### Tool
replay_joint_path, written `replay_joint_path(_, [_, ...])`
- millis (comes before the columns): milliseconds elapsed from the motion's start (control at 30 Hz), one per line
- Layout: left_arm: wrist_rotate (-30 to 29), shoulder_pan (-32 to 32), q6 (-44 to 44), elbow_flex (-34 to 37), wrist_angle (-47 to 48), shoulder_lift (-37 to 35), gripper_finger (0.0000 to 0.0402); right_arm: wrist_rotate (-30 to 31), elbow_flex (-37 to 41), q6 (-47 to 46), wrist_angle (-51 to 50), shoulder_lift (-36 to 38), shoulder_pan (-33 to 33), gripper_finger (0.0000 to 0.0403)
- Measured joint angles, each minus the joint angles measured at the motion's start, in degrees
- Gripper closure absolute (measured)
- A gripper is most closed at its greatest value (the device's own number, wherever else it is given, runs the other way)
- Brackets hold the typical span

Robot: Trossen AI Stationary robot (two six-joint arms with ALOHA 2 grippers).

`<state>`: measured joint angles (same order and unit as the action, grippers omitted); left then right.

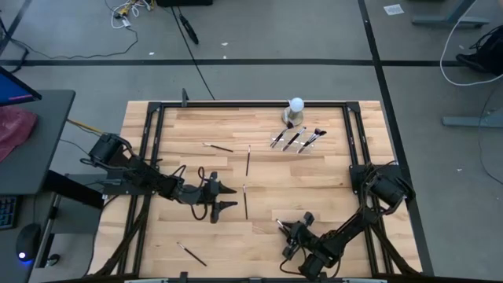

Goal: Put items in baskets/containers
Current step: Put the eyeshadow brush into the transparent organizer

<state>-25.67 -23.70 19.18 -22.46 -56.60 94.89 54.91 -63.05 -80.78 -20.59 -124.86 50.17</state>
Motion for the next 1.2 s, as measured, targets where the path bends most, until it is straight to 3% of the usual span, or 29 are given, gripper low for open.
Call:
replay_joint_path(367, [0.0,0.0,0.13,0.0,-0.02,0.0,0.02,2.19,2.12,-1.35,0.27,0.02,0.68,0.0391])
replay_joint_path(800, [0.01,-0.32,-0.62,0.0,-0.1,0.0,0.02,3.08,2.64,-3.92,1.62,3.04,0.06,0.0392])
replay_joint_path(1000, [0.46,-2.77,-6.57,-1.02,-0.6,0.0,0.02,4.67,2.86,4.24,7.62,5.19,-1.21,0.0392])
replay_joint_path(1200, [0.46,-4.92,-12.34,-3.49,-0.57,0.0,0.02,7.81,2.73,16.63,20.68,5.29,-3.07,0.0393])
